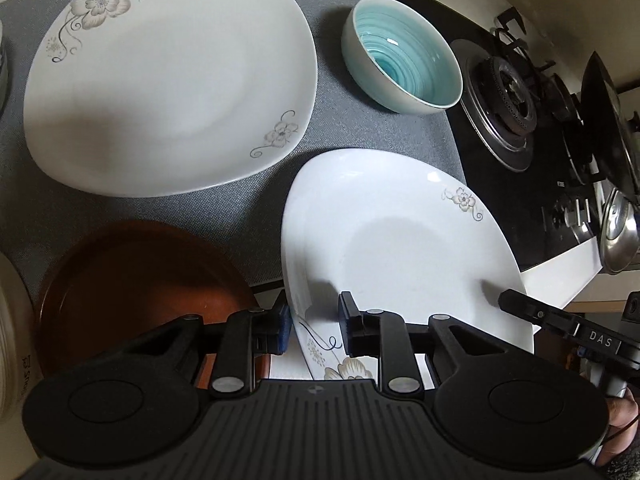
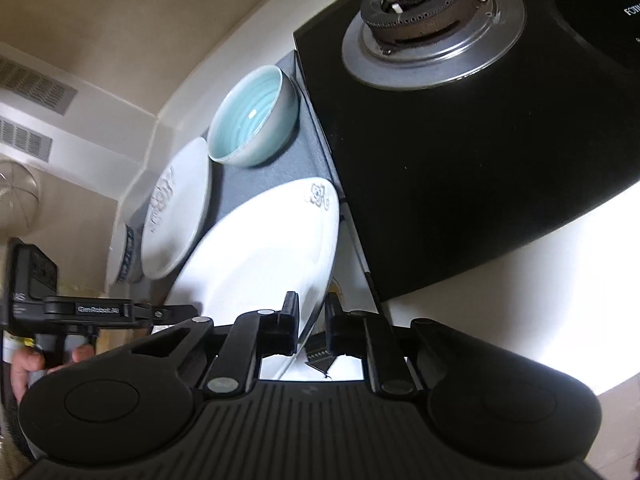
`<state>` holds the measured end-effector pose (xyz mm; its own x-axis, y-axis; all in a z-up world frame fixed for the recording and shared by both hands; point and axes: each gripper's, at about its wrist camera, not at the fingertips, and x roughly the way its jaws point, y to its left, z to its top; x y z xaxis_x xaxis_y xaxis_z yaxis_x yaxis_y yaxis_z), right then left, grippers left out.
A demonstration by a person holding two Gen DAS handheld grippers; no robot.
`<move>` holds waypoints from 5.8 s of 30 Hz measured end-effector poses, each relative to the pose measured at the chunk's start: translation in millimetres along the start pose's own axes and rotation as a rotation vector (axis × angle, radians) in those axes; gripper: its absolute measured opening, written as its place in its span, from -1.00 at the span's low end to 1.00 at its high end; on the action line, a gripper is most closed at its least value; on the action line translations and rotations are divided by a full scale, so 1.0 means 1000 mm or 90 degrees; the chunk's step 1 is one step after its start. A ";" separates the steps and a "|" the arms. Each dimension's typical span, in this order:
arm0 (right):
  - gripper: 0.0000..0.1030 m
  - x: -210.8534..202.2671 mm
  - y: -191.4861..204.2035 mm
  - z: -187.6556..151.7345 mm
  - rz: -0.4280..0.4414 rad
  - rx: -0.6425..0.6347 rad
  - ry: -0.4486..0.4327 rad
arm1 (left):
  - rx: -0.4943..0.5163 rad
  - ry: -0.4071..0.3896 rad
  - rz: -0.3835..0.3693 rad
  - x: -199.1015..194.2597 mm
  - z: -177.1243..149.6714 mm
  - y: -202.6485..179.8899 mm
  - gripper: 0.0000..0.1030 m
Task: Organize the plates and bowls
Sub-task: 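Lift the white flower plate with the left tool toward the square plate, then lower the flower plate onto the square plate and open the left tool, then move the left tool to the orange plate rim and close on it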
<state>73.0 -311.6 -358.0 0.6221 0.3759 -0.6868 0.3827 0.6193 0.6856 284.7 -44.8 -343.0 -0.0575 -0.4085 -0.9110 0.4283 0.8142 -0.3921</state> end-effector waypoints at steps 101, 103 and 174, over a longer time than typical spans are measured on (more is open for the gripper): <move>-0.75 0.160 0.139 0.061 0.008 -0.166 0.032 | -0.276 -0.114 -0.016 -0.079 0.015 0.144 -0.58; -0.70 0.161 0.137 0.062 0.014 -0.163 0.034 | -0.271 -0.128 -0.005 -0.079 0.013 0.138 -0.58; -0.84 0.136 0.154 -0.038 -0.117 -0.423 0.105 | -0.101 -0.113 0.119 -0.066 -0.019 0.072 -0.25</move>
<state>190.7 -139.0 -355.4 0.4552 0.2914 -0.8413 -0.0593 0.9527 0.2979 302.4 48.4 -313.0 0.1731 -0.2999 -0.9381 0.2695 0.9306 -0.2478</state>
